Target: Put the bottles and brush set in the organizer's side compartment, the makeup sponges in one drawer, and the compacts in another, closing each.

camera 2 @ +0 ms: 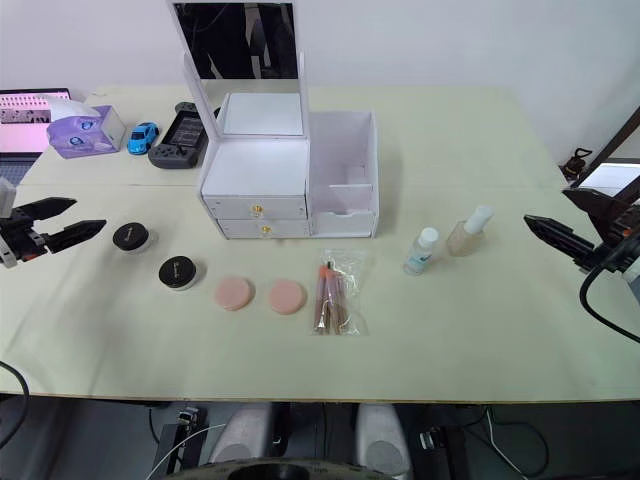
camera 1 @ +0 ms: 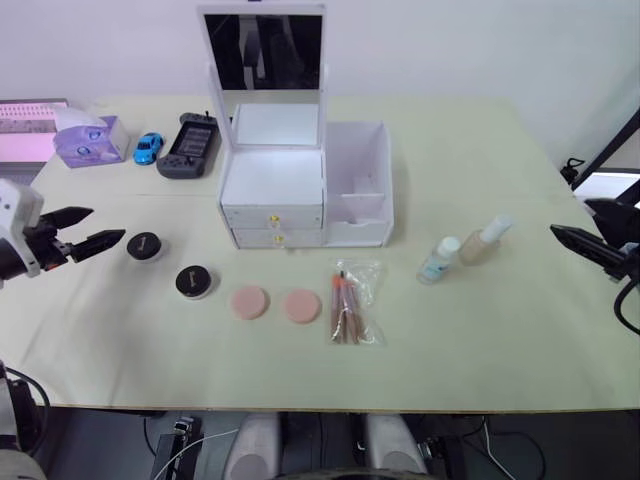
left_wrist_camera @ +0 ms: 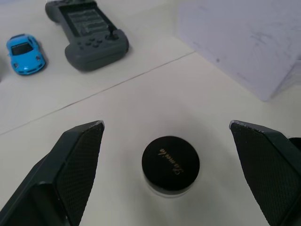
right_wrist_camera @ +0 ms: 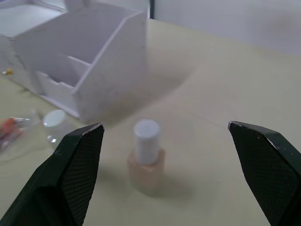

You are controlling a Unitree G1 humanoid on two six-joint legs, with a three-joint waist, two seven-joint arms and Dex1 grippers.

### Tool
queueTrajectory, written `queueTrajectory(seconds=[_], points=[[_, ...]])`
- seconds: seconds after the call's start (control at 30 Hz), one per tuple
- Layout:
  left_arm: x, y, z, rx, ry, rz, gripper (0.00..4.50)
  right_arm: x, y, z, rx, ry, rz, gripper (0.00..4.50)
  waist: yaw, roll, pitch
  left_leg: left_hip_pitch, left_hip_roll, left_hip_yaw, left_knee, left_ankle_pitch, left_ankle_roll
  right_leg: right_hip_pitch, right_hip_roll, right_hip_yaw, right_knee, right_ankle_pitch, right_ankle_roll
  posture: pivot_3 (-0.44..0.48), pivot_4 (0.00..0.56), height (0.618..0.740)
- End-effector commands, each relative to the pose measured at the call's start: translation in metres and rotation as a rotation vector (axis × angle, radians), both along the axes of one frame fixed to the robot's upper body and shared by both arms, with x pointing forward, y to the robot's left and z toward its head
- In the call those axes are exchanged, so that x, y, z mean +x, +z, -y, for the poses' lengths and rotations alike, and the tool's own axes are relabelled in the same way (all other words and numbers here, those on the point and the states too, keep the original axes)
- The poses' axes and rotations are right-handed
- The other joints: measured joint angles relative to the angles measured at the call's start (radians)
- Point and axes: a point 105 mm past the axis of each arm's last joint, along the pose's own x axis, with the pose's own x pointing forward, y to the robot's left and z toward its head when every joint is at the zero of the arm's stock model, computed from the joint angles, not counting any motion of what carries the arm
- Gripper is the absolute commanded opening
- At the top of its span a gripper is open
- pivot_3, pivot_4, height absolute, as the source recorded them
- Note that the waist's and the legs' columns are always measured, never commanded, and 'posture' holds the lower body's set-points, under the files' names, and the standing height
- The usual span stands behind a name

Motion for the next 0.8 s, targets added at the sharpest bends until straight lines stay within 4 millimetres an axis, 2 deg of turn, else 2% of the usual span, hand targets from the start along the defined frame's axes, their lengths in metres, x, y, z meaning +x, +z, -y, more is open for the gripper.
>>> queueTrajectory(seconds=[0.03, 0.1, 0.2, 0.3, 0.37, 0.47, 0.53, 0.63, 0.73, 0.8], points=[[0.003, 0.039, 0.012, -0.009, -0.063, 0.089, 4.50, -0.003, 0.020, -0.011, -0.020, 0.065, 0.030, 4.47, 0.001, -0.001, 0.000, 0.000, 0.000, 0.000, 0.000, 0.000, 0.000, 0.000, 0.000, 0.000, 0.000, 0.000, 0.000, 0.000, 0.150, 0.740], [0.005, 0.050, 0.027, -0.010, -0.126, 0.090, 4.50, -0.006, 0.030, -0.019, 0.018, 0.105, 0.032, 4.47, 0.003, -0.001, 0.000, 0.000, 0.000, 0.000, 0.000, 0.000, 0.000, 0.000, 0.000, 0.000, 0.000, 0.000, 0.000, 0.000, 0.150, 0.740], [0.009, 0.070, 0.059, -0.015, -0.254, 0.086, 4.50, -0.018, 0.055, -0.043, 0.092, 0.205, 0.012, 4.47, 0.003, 0.000, 0.001, -0.001, 0.000, 0.000, 0.001, 0.000, 0.000, 0.000, 0.000, 0.001, 0.000, 0.000, 0.000, 0.000, 0.150, 0.740], [0.013, 0.090, 0.091, 0.002, -0.359, 0.096, 4.50, -0.027, 0.060, -0.061, 0.040, 0.252, 0.001, 4.47, 0.003, -0.001, 0.001, -0.001, 0.000, 0.000, 0.001, 0.000, 0.000, 0.000, 0.000, 0.000, 0.000, 0.001, 0.000, 0.000, 0.150, 0.740], [0.012, 0.103, 0.128, 0.047, -0.485, 0.132, 4.50, -0.035, 0.065, -0.073, 0.002, 0.278, 0.017, 4.47, 0.003, -0.002, 0.001, -0.001, 0.000, 0.000, 0.000, 0.000, 0.000, 0.000, 0.001, 0.000, -0.001, 0.000, 0.001, 0.000, 0.150, 0.740], [0.010, 0.105, 0.163, 0.127, -0.620, 0.159, 4.50, -0.049, 0.068, -0.090, -0.053, 0.310, 0.023, 4.47, 0.003, -0.002, 0.001, -0.002, 0.000, 0.001, 0.001, 0.000, 0.000, 0.000, 0.000, 0.001, -0.002, 0.000, 0.001, 0.000, 0.150, 0.740], [0.007, 0.110, 0.186, 0.111, -0.703, 0.168, 4.50, -0.054, 0.070, -0.101, -0.079, 0.306, 0.032, 4.47, 0.001, -0.002, 0.001, -0.002, 0.000, 0.001, 0.001, 0.000, 0.000, 0.000, 0.000, 0.001, -0.002, 0.000, 0.001, 0.000, 0.150, 0.740], [0.000, 0.119, 0.228, 0.085, -0.859, 0.192, 4.50, -0.060, 0.064, -0.108, -0.148, 0.224, 0.037, 4.47, 0.004, -0.006, 0.003, -0.001, 0.000, 0.001, 0.001, 0.000, 0.000, 0.000, 0.001, 0.001, -0.001, 0.000, 0.001, 0.000, 0.150, 0.740], [-0.008, 0.121, 0.261, 0.117, -0.972, 0.209, 4.50, -0.063, 0.055, -0.105, -0.198, 0.101, 0.071, 4.47, 0.006, -0.008, 0.003, -0.002, 0.000, 0.001, 0.001, 0.000, 0.000, 0.000, 0.001, 0.001, -0.001, 0.000, 0.001, 0.000, 0.150, 0.740], [-0.016, 0.129, 0.291, 0.086, -1.065, 0.242, 4.50, -0.069, 0.037, -0.097, -0.181, 0.000, 0.029, 4.47, 0.013, -0.009, 0.003, -0.002, 0.000, 0.001, 0.002, 0.000, 0.000, 0.001, 0.001, 0.001, -0.003, 0.000, 0.001, 0.000, 0.150, 0.740]])
